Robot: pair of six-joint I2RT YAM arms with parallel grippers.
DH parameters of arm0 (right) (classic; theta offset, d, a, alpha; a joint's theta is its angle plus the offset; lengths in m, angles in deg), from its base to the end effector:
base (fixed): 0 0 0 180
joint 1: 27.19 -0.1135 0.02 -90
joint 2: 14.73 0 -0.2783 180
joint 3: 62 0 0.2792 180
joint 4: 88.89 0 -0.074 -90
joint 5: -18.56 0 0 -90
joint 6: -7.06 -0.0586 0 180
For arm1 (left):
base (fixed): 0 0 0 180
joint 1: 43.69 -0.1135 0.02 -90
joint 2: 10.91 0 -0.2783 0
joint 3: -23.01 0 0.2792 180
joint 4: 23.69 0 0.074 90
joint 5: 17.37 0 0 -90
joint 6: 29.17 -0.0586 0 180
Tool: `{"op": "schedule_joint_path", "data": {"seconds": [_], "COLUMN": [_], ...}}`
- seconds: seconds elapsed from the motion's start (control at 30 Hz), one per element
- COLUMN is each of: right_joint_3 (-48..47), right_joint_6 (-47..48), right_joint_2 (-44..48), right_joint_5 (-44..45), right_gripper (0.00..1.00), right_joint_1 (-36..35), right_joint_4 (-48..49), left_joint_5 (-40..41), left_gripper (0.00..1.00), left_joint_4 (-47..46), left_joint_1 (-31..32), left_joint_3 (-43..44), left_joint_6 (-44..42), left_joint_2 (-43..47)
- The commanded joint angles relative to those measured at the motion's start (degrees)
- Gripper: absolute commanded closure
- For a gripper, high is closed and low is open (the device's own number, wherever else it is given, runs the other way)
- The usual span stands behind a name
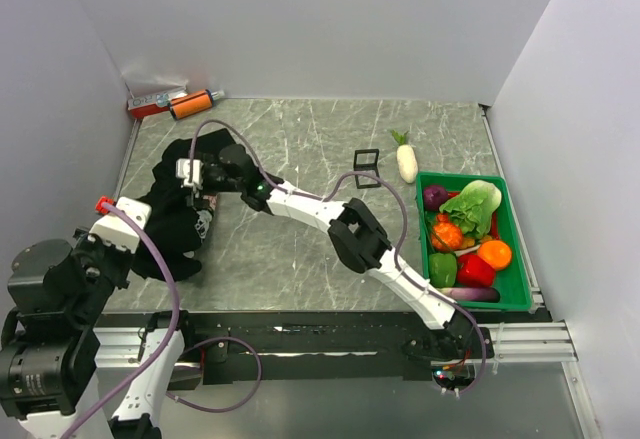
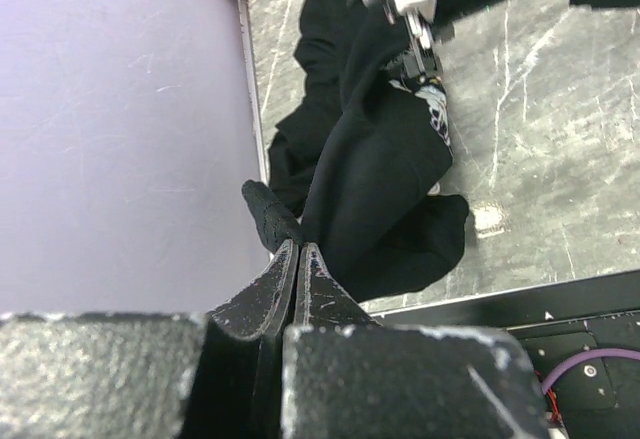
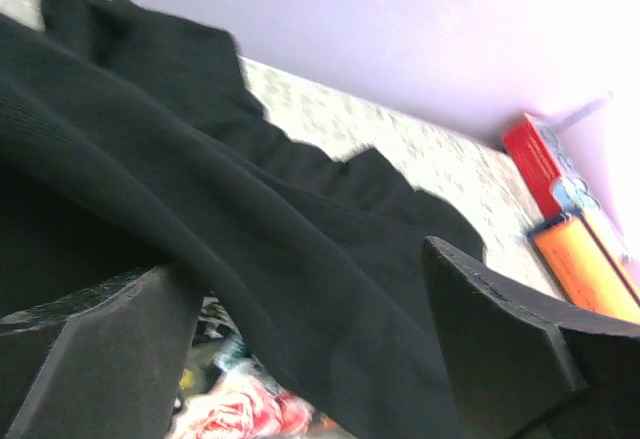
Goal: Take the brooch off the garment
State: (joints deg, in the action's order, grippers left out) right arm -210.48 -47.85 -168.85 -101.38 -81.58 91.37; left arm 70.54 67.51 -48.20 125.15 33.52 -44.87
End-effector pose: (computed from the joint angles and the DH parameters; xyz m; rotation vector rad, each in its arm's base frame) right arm 0.3678 0.5637 0.1958 -1.4467 0.8894 0.6867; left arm 0.0151 -0.0010 0.4763 0.4162 1.9426 0.3255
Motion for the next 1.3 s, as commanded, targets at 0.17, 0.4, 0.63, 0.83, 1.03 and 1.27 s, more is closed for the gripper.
{"op": "schedule_joint_path", "data": {"seconds": [0.17,0.4,0.63,0.83,1.03,1.27], "right_joint_3": [-2.88,-2.88,1.87,8.78,21.45,43.50], "right_joint_6": [2.35,-1.26,4.54,9.55,13.24,17.73], "right_joint_2": [2.94,10.41,26.85,39.06,53.21,67.53], "right_joint_5": [-6.46,9.62,10.34,10.69,7.17,5.76], "right_gripper": [0.68,1.00,1.00,1.00,1.00,1.00], "right_joint_1": [0.69,6.92,14.31,16.77,15.11,10.63], "right_joint_4": [-8.42,-10.90,-11.95,-11.44,-14.40,-18.81], "left_joint_5": [1.12,7.35,13.34,13.43,12.81,14.57], "left_gripper": [0.99,0.99,0.99,0.99,0.99,0.99], "left_joint_4": [-0.30,-19.90,-58.40,-77.90,-78.17,-70.26], "left_joint_1": [0.03,0.12,0.12,0.12,0.03,0.12], "left_joint_3": [3.52,-5.16,-10.37,-1.51,11.42,0.73], "left_joint_6": [-0.20,-1.25,-1.61,-5.90,-13.81,-22.59], "left_joint_2": [-0.94,1.08,-7.77,-17.18,-23.79,-16.17]}}
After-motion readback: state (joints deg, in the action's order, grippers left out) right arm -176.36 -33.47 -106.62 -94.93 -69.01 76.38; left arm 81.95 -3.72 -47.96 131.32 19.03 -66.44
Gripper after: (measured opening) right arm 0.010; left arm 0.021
